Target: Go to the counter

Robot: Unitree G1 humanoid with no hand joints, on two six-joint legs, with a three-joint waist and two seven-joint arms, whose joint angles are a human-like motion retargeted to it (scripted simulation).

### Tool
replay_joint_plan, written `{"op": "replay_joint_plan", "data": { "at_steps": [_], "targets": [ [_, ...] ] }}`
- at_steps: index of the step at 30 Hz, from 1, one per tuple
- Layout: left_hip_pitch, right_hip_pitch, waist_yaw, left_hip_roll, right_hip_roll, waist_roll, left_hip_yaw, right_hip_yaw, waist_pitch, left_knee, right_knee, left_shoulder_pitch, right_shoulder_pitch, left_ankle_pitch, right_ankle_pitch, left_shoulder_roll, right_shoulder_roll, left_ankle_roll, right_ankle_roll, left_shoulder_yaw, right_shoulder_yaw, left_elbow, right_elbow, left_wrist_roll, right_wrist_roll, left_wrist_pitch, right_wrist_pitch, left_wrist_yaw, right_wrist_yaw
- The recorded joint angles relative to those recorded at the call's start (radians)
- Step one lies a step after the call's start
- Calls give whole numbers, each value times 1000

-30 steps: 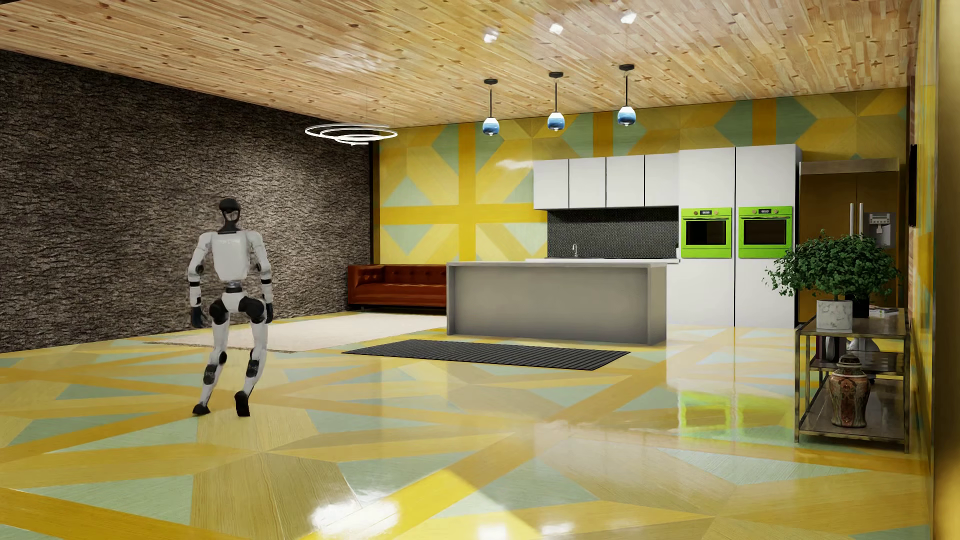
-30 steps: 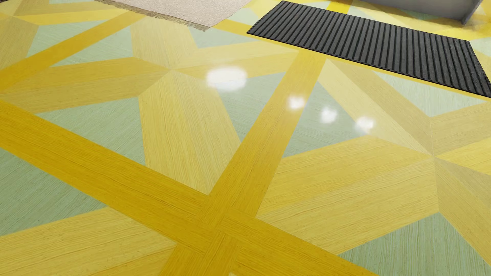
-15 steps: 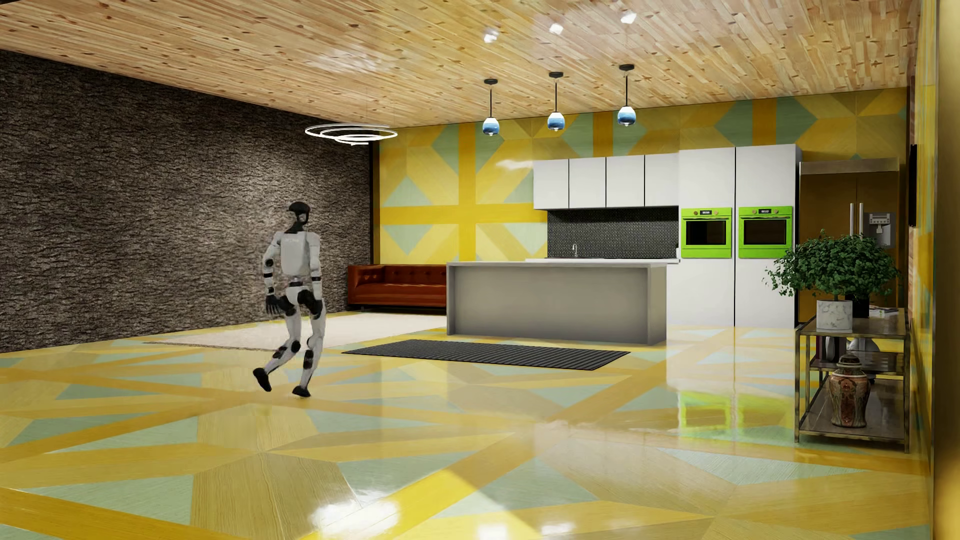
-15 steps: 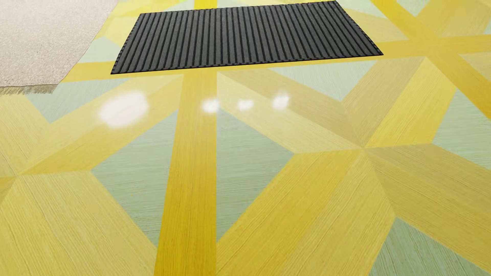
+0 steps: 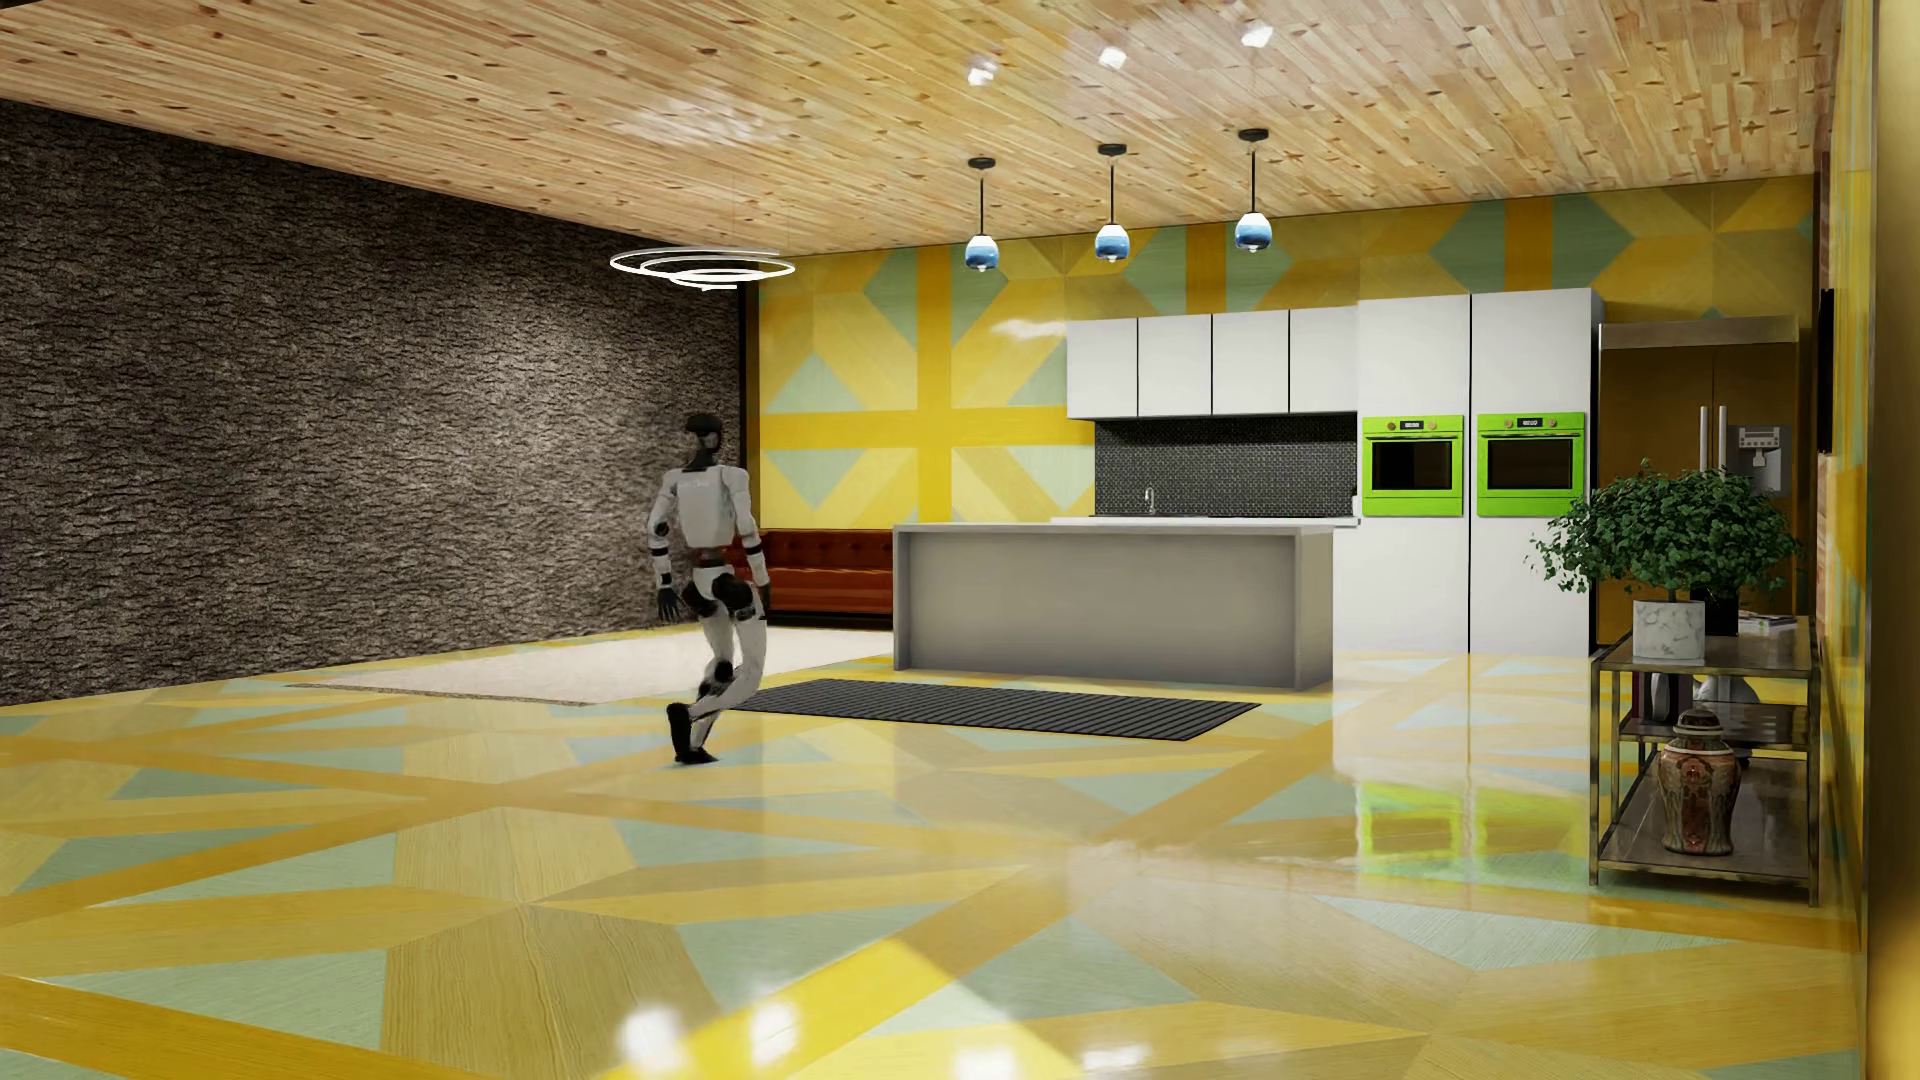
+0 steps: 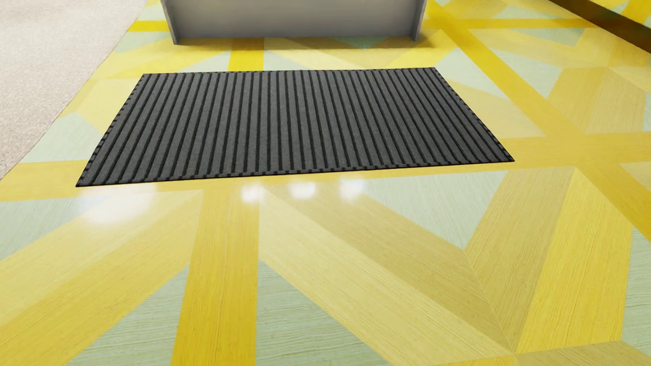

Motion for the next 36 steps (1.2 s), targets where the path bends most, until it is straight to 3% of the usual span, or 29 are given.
{"op": "replay_joint_plan", "data": {
  "at_steps": [2, 4, 5, 7, 8, 9, 11, 12, 13, 14, 16, 18, 20, 21, 22, 23, 25, 26, 27, 28, 29, 31, 32, 34, 36],
  "targets": [
    [188, -173, -122, 8, 40, 41, 0, 0, 12, -111, -169, -28, 66, 6, 77, 8, -8, 0, 0, 13, 47, -94, 64, 0, 0, 0, 0, 0, 0],
    [325, -299, -216, 25, 39, 60, 0, 0, 14, -183, -556, -73, 135, 6, 193, 24, -22, 0, 0, 37, 59, -190, 87, 0, 0, 0, 0, 0, 0],
    [379, -331, -252, 28, 28, 60, 0, 0, 8, -208, -751, -100, 164, -5, 84, 34, -24, 0, 0, 51, 54, -230, 92, 0, 0, 0, 0, 0, 0],
    [450, -384, -309, 51, -10, 54, 0, 0, -17, -202, -903, -144, 204, -18, -396, 49, -19, 0, 0, 87, 63, -289, 120, 0, 0, 0, 0, 0, 0],
    [467, -424, -340, 78, -23, 58, 0, 0, -28, -172, -895, -147, 216, 1, -419, 45, -9, 0, 0, 117, 56, -300, 152, 0, 0, 0, 0, 0, 0],
    [514, -467, -370, 102, -34, 60, 0, 0, -25, -156, -865, -141, 234, 34, -235, 36, 3, 0, 0, 154, 35, -304, 181, 0, 0, 0, 0, 0, 0],
    [469, -517, -304, 178, 80, 120, 0, 0, -44, 96, -705, -99, 239, 334, 166, 6, 4, 0, 0, 166, 96, -246, 200, 0, 0, 0, 0, 0, 0],
    [374, -461, -279, 188, 111, 131, 0, 0, -30, 289, -674, -88, 213, 388, 147, -5, 4, 0, 0, 151, 80, -205, 203, 0, 0, 0, 0, 0, 0],
    [271, -394, -254, 192, 146, 137, 0, 0, -12, 478, -662, -82, 184, 366, 124, -11, 6, 0, 0, 119, 63, -165, 196, 0, 0, 0, 0, 0, 0],
    [166, -297, -221, 184, 170, 131, 0, 0, 8, 622, -693, -82, 150, 245, 78, -13, 6, 0, 0, 75, 46, -128, 177, 0, 0, 0, 0, 0, 0],
    [3, -76, -106, 138, 167, 91, 0, 0, 23, 658, -798, -42, 90, 49, -65, -10, -1, 0, 0, 25, -12, -82, 98, 0, 0, 0, 0, 0, 0],
    [-112, 115, 13, 109, 127, 48, 0, 0, 30, 421, -897, 14, 33, 9, -208, 4, -33, 0, 0, 9, -49, -72, -50, 0, 0, 0, 0, 0, 0],
    [-169, 239, 88, 113, 95, 32, 0, 0, 14, 23, -945, 60, -47, 38, -341, 11, -47, 0, 0, 4, -115, -66, -143, 0, 0, 0, 0, 0, 0],
    [-185, 273, 112, 120, 89, 34, 0, 0, -4, -179, -952, 75, -87, 136, -391, 9, -51, 0, 0, 5, -156, -56, -174, 0, 0, 0, 0, 0, 0],
    [-207, 307, 131, 139, 81, 39, 0, 0, -21, -430, -950, 88, -122, 314, -435, 5, -57, 0, 0, 6, -188, -44, -201, 0, 0, 0, 0, 0, 0],
    [-237, 351, 144, 159, 62, 43, 0, 0, -24, -583, -940, 94, -148, 332, -456, 1, -64, 0, 0, -1, -203, -24, -220, 0, 0, 0, 0, 0, 0],
    [-295, 427, 173, 157, 18, 46, 0, 0, -14, -136, -856, 101, -145, -53, -386, -4, -69, 0, 0, -19, -216, 19, -235, 0, 0, 0, 0, 0, 0],
    [-309, 419, 175, 131, -3, 35, 0, 0, -26, -42, -751, 102, -124, -112, -280, -6, -55, 0, 0, -24, -217, 48, -221, 0, 0, 0, 0, 0, 0],
    [-286, 407, 157, 64, -66, -11, 0, 0, -24, 49, -609, 100, -92, -157, -103, -8, -25, 0, 0, -50, -216, 108, -166, 0, 0, 0, 0, 0, 0],
    [-221, 300, 133, 53, -52, -11, 0, 0, -14, 49, -382, 72, -83, -191, 4, -5, -11, 0, 0, -50, -158, 112, -107, 0, 0, 0, 0, 0, 0],
    [-157, 166, 117, 13, -74, -34, 0, 0, 7, 49, -100, 67, -71, -233, 132, -5, -3, 0, 0, 29, -94, 82, -50, 0, 0, 0, 0, 0, 0],
    [-15, -5, -23, 4, -11, 18, 0, 0, 46, -28, 151, 1, -28, -240, -271, -7, -16, 0, 0, 23, -7, -10, -54, 0, 0, 0, 0, 0, 0],
    [54, -122, -85, 2, 0, 38, 0, 0, 59, -69, 182, -21, 1, -243, -311, -6, -1, 0, 0, 52, -5, -73, 0, 0, 0, 0, 0, 0, 0],
    [169, -345, -158, 7, 2, 64, 0, 0, 72, -142, -22, -50, 55, -247, 7, 0, 13, 0, 0, 116, 8, -232, 90, 0, 0, 0, 0, 0, 0],
    [226, -477, -222, 34, 17, 88, 0, 0, 68, -163, -412, -77, 85, -253, 130, 6, -3, 0, 0, 177, 90, -382, 116, 0, 0, 0, 0, 0, 0]
  ]
}}
